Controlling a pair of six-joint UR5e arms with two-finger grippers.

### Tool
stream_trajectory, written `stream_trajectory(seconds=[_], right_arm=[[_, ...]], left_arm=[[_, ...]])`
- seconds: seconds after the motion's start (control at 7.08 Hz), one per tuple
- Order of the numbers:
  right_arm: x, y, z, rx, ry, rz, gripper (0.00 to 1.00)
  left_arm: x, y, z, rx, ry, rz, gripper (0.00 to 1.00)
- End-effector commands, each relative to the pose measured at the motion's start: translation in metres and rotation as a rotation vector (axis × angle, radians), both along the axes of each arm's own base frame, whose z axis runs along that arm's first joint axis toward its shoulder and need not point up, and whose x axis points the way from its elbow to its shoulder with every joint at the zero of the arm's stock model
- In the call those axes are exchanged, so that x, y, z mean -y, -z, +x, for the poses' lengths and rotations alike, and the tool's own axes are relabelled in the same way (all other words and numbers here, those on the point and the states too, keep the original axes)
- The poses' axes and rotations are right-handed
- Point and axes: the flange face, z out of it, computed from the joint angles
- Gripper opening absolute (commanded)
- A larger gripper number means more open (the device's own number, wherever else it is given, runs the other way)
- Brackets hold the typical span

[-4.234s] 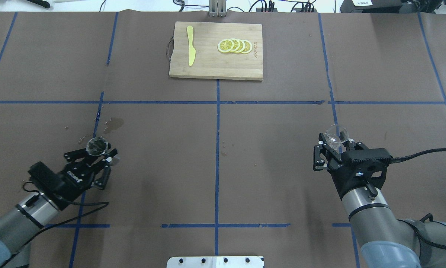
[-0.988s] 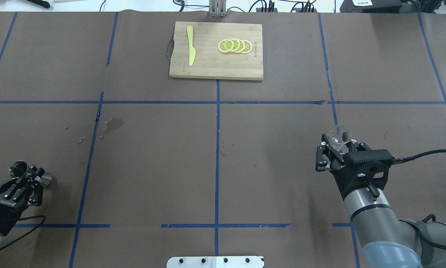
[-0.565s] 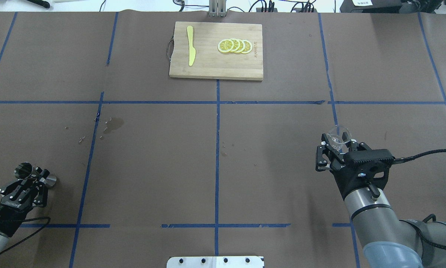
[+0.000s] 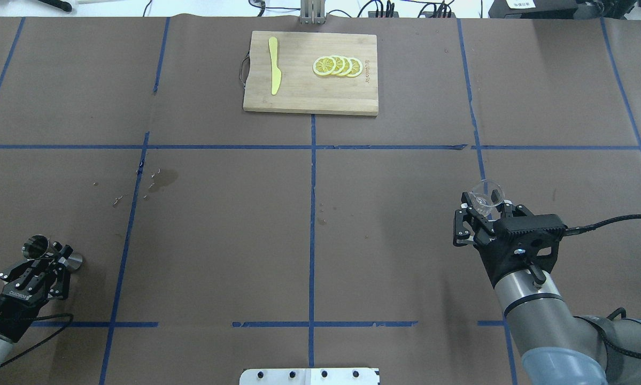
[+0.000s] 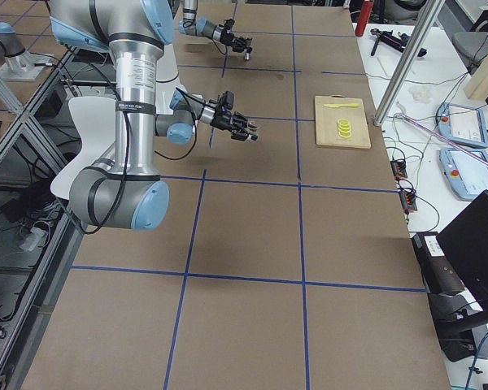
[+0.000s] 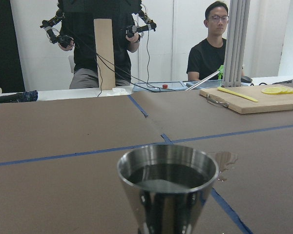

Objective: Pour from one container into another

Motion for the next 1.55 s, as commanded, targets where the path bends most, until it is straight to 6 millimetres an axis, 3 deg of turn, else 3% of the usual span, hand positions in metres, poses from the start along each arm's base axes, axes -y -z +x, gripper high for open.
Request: stream_trajectory(seconds=[0.0, 0.56, 0.85, 1.27, 1.41], right_arm=[[0.0004, 0.0005, 0.0, 0.001, -0.001, 0.0, 0.0], [0.0, 0.0051, -0.001, 0.012, -0.001, 0.002, 0.0], [0.0, 0.0057, -0.0013, 0.013, -0.001, 0.002, 0.0], [0.0, 0.007, -0.0012, 0.016, -0.001, 0.003, 0.0], [0.0, 0.007, -0.0012, 0.016, -0.001, 0.003, 0.0]], left_arm=[[-0.0014, -0.0003, 0.0009, 0.001, -0.005, 0.0, 0.24], [-0.003, -0.0003, 0.0018, 0.002, -0.009, 0.001, 0.28], [-0.0036, -0.0003, 0.0022, 0.002, -0.013, 0.0, 0.71], [-0.0046, -0.0003, 0.0028, 0.004, -0.016, 0.001, 0.77], [-0.0046, -0.0003, 0.0028, 0.005, -0.016, 0.002, 0.88]])
